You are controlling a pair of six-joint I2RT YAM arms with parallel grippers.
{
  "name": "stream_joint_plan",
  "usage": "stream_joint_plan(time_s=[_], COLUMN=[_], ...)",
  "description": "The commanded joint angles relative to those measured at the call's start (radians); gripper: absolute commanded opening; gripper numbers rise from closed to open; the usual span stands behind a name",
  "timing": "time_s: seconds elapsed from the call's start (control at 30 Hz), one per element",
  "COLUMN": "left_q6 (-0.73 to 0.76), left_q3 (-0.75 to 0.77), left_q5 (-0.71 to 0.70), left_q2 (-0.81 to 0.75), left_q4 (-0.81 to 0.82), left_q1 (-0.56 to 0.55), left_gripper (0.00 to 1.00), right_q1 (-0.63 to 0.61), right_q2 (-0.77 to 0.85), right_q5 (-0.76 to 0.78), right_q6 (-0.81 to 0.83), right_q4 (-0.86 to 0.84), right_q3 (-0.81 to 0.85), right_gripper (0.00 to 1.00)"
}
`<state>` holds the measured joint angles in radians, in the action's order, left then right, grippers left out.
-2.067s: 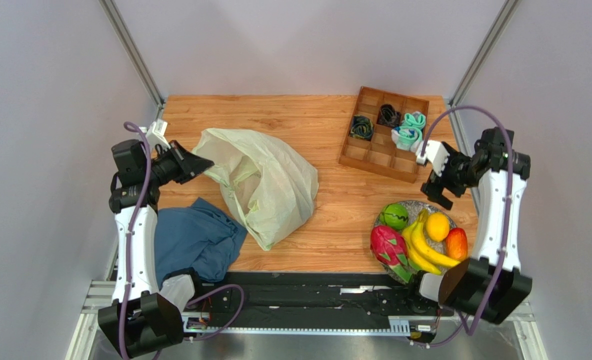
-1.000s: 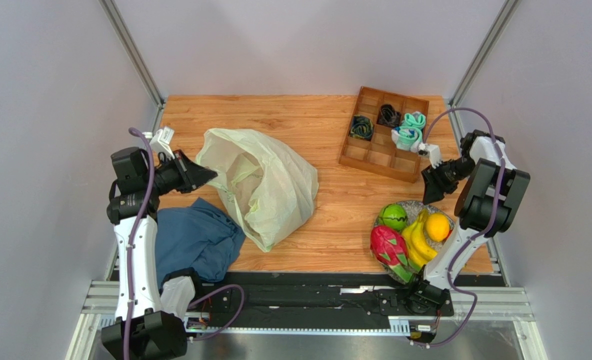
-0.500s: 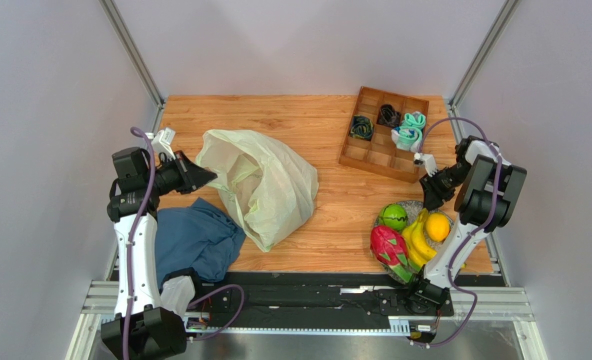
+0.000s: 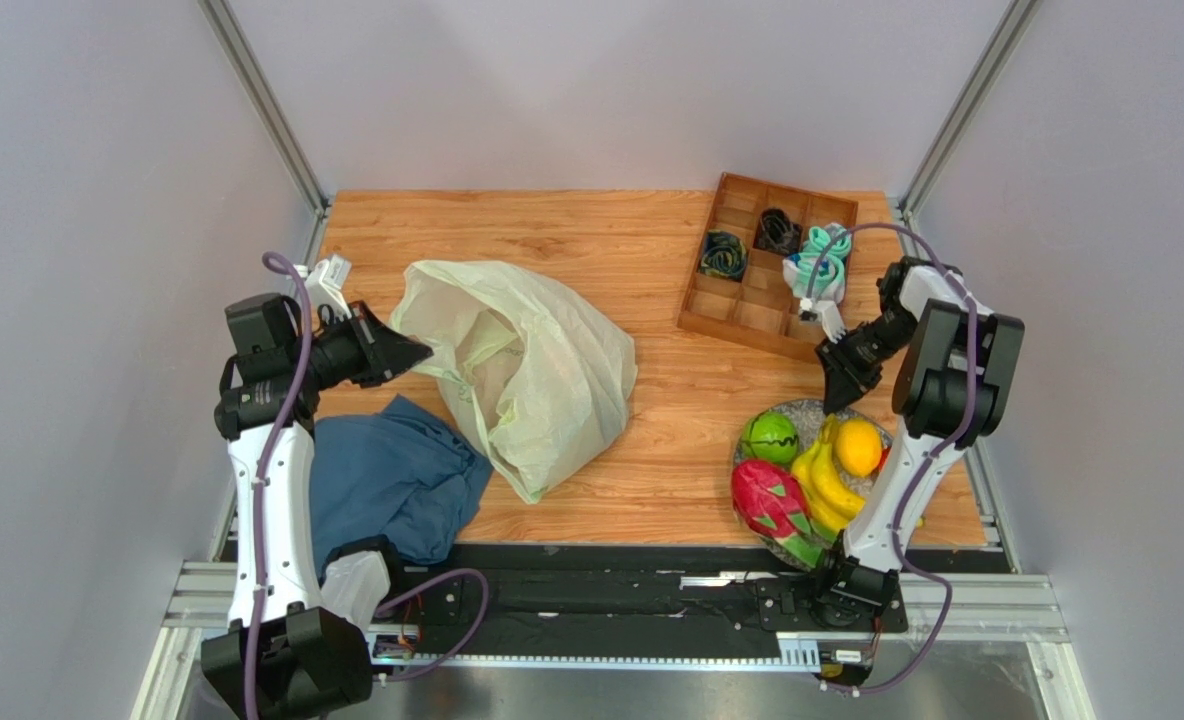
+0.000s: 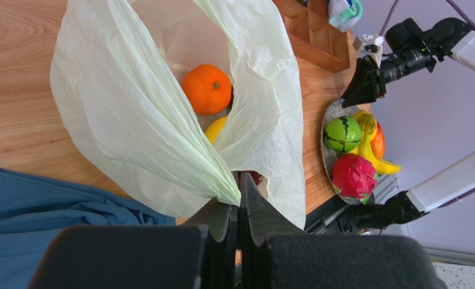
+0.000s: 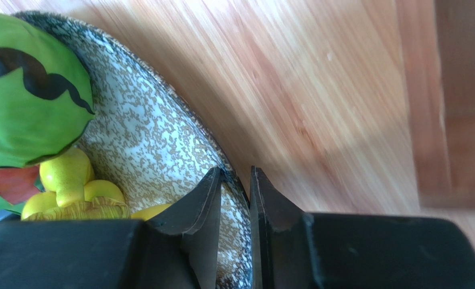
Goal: Take the fake fruits out of the plastic bag
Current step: Move the plate to the center of the board.
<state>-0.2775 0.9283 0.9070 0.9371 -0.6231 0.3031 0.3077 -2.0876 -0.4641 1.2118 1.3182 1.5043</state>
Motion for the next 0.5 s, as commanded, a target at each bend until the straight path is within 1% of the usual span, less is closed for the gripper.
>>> stream_joint_plan(time_s=[0.0,0.27,0.47], left_q6=[0.024,0.023,0.023], left_q3=[0.01,-0.003,-0.022], left_q5=[0.006,0.01,0.013], left_q2=[0.005,0.002,-0.011], left_q4=[0.014,0.019,0.02], left_q1=[0.008,0.007,0.008], left_gripper=[0.0,0.0,0.0], right_q1=[-0.068,-0.223,-0.303], right_q2=[-0.022,-0.025,-0.068], right_q5=[-0.085,-0.102,-0.093], right_q6=[-0.073,-0.227,-0.305], right_q4=[-0.066,-0.172,-0.204], right_q3=[0.033,0.04,0.131], right_gripper=[0.07,0.04,0.03])
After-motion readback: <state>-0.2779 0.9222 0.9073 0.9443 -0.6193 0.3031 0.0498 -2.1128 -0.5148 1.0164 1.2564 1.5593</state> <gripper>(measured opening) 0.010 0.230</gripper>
